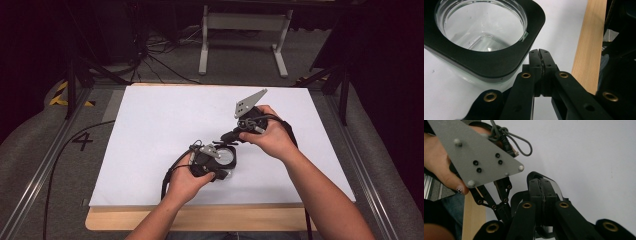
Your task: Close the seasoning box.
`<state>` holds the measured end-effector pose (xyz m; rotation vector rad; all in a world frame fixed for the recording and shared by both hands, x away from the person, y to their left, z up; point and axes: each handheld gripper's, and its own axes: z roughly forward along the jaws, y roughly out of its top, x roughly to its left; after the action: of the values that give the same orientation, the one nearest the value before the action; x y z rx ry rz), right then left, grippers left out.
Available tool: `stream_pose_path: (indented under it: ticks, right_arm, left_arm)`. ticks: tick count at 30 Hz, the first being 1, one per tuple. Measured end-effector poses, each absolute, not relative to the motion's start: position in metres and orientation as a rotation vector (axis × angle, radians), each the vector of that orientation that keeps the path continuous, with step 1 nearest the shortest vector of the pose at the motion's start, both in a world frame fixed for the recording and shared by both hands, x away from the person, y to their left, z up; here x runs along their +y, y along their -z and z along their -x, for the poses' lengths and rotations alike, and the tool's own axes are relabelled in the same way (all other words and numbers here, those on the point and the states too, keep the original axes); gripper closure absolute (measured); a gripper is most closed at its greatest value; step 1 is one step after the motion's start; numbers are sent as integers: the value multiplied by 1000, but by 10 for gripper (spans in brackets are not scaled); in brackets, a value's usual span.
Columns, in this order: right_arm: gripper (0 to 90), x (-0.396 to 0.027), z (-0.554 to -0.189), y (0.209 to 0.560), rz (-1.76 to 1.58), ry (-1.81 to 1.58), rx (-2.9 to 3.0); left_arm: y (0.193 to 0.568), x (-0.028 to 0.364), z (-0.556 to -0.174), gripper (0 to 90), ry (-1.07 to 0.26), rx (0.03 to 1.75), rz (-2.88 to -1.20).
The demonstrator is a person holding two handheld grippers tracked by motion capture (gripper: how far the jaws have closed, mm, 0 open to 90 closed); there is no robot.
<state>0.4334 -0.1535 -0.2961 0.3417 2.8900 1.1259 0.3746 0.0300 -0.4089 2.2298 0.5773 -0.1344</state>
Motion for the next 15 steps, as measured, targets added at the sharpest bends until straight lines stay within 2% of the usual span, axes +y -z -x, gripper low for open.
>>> stream_pose_path:
  ticks: [15]
  right_arm:
    - [900, -149, -419, 320, -312, -1089, 2971]
  left_arm:
    - [407, 32, -376, 897, 162, 565, -2251]
